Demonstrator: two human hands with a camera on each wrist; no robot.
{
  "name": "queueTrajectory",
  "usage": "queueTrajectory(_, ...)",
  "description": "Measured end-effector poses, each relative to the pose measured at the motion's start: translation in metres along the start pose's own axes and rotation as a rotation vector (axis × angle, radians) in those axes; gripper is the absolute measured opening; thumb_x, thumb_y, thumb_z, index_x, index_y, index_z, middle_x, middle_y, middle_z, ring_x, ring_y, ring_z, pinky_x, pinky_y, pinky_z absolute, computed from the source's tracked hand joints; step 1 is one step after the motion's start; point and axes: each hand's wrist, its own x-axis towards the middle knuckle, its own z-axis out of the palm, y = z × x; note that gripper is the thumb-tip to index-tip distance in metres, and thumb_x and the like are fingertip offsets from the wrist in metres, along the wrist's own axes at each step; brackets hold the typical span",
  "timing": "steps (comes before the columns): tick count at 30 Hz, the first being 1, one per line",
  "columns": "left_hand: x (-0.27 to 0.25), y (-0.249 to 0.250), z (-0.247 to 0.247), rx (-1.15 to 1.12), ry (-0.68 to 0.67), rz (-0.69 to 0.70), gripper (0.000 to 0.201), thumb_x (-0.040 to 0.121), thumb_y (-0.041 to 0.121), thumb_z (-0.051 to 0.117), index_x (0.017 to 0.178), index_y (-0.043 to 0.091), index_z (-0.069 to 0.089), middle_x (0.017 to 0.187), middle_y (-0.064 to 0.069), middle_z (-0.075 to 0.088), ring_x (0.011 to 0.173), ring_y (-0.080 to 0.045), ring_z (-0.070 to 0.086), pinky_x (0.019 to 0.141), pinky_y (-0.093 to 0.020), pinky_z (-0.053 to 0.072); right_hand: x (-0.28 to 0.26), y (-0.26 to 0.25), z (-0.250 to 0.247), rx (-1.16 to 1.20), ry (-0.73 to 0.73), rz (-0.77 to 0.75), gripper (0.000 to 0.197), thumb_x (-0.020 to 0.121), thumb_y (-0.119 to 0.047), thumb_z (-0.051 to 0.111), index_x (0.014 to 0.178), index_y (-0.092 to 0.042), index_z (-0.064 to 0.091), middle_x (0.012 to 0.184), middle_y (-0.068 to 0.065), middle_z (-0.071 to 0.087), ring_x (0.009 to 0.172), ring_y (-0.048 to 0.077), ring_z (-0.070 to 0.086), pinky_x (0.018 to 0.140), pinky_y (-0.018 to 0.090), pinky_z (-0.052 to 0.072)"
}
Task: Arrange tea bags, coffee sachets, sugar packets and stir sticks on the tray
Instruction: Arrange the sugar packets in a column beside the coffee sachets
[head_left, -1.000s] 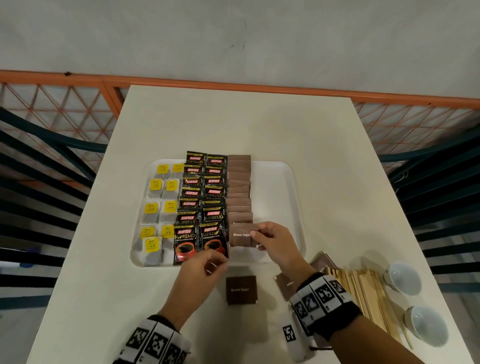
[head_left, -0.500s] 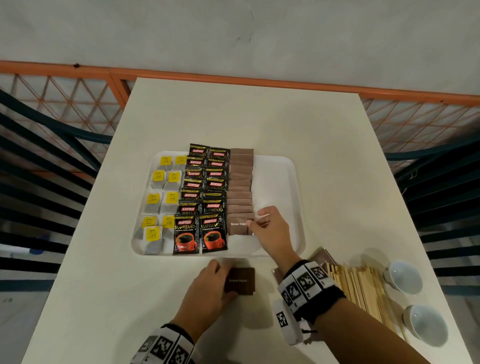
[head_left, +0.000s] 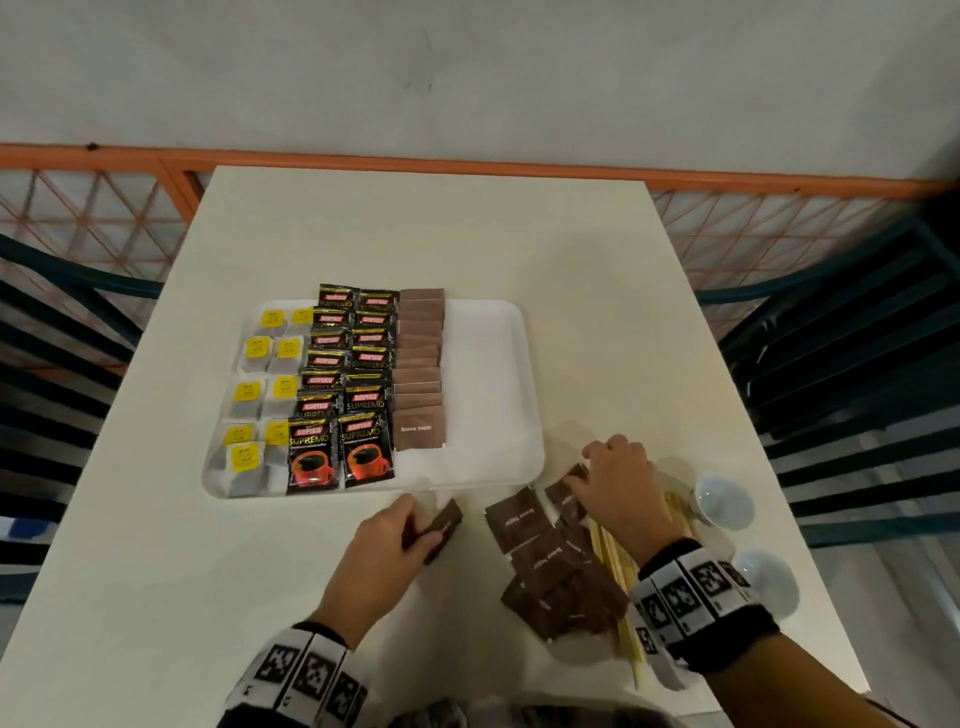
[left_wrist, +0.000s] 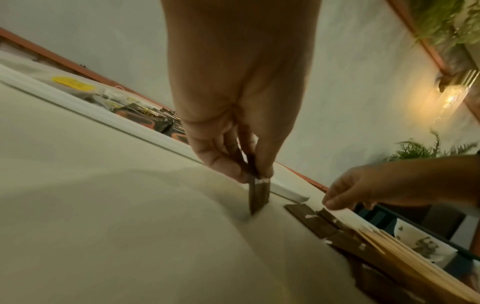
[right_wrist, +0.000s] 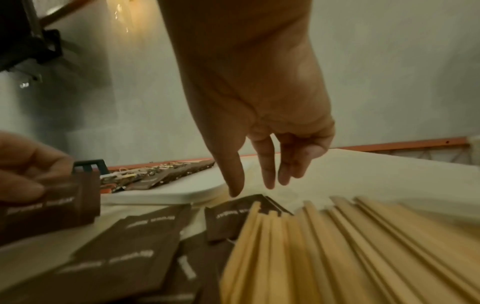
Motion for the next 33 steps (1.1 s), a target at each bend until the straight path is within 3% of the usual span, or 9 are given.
queueTrajectory(4,0.001,0.011,0.005,-0.11,-0.048,-0.009,0.014,0.083,0.016,0.066,0.078,0.025,0.056,0.079,0.003,0.064,0.079,-0.012,0.06,0.068,-0.016,0.045,-0.007,-0.001,0.002,-0.098,-0.026,0.033,0.051,0.088,-0.049,0.05,0.121,-0.01,0.049,0.123,0.01,0.048,0.116,0.027,0.043,0.098,0.039,0.036)
queueTrajectory(8,0.004,0.016,0.003,-0.174,-0.082,-0.016,0.009,0.086,0.016,0.062,0.084,0.025,0.062,0.085,0.006,0.066,0.081,-0.012,0.061,0.069,-0.015,0.044,-0.005,-0.016,0.006,0.022,-0.046,-0.046,0.039,0.089,-0.04,0.053,0.116,-0.013,0.051,0.12,0.007,0.049,0.116,0.026,0.043,0.098,0.037,0.034)
queueTrajectory(12,0.0,0.015,-0.008,-0.237,-0.078,-0.06,0.013,0.09,0.015,0.056,0.081,0.024,0.053,0.086,0.004,0.063,0.076,-0.013,0.06,0.066,-0.023,0.045,-0.015,-0.029,-0.001,0.319,0.018,-0.085,0.009,0.091,-0.022,0.053,0.097,-0.017,0.057,0.097,0.0,0.064,0.097,0.02,0.055,0.087,0.03,0.032)
queueTrajectory(16,-0.003,0.009,-0.018,-0.36,-0.104,-0.129,0.013,0.092,0.013,0.052,0.086,0.025,0.052,0.093,-0.004,0.068,0.079,-0.011,0.06,0.067,-0.023,0.043,-0.042,-0.043,-0.019,0.593,0.032,-0.152,0.003,0.089,-0.017,0.058,0.091,-0.018,0.056,0.085,-0.006,0.061,0.079,0.01,0.057,0.065,0.009,0.039)
queueTrajectory(19,-0.003,0.009,-0.022,-0.464,-0.148,-0.159,0.013,0.095,0.012,0.045,0.096,0.023,0.053,0.099,-0.007,0.067,0.093,-0.019,0.064,0.076,-0.026,0.05,-0.069,-0.063,-0.033,0.72,-0.004,-0.2,0.006,0.091,-0.019,0.056,0.091,-0.024,0.053,0.085,-0.013,0.058,0.076,-0.001,0.055,0.057,0.005,0.04)
queueTrajectory(23,-0.008,0.019,-0.029,-0.653,-0.344,-0.216,0.031,0.1,0.033,0.031,0.109,0.019,0.057,0.102,-0.014,0.067,0.091,-0.024,0.065,0.076,-0.033,0.055,-0.091,-0.09,-0.025,0.87,-0.07,-0.231,0.008,0.088,-0.018,0.061,0.088,-0.023,0.054,0.082,-0.01,0.058,0.078,0.006,0.058,0.065,0.01,0.046)
queueTrajectory(25,-0.011,0.022,-0.03,-0.645,-0.471,-0.196,0.035,0.094,0.043,0.038,0.111,0.018,0.058,0.096,-0.01,0.07,0.087,-0.024,0.068,0.071,-0.033,0.056,-0.096,-0.096,-0.014,0.835,-0.043,-0.237,0.006,0.086,-0.016,0.061,0.089,-0.019,0.057,0.08,-0.008,0.057,0.075,0.005,0.055,0.067,0.01,0.044)
queueTrajectory(31,-0.01,0.016,-0.031,-0.472,-0.52,-0.114,0.019,0.09,0.015,0.055,0.109,0.013,0.055,0.097,-0.007,0.069,0.078,-0.015,0.07,0.064,-0.023,0.053,-0.119,-0.079,0.012,0.571,0.096,-0.158,0.028,0.092,-0.039,0.05,0.114,-0.023,0.054,0.11,-0.011,0.042,0.104,0.006,0.037,0.089,0.006,0.028)
queueTrajectory(33,-0.007,0.013,-0.028,-0.396,-0.464,-0.068,0.017,0.09,0.013,0.057,0.106,0.014,0.057,0.096,-0.001,0.07,0.079,-0.008,0.069,0.063,-0.016,0.051,-0.13,-0.061,0.023,0.402,0.122,0.029,0.046,0.091,-0.051,0.042,0.129,-0.026,0.043,0.127,-0.006,0.037,0.12,0.012,0.031,0.104,0.023,0.023)
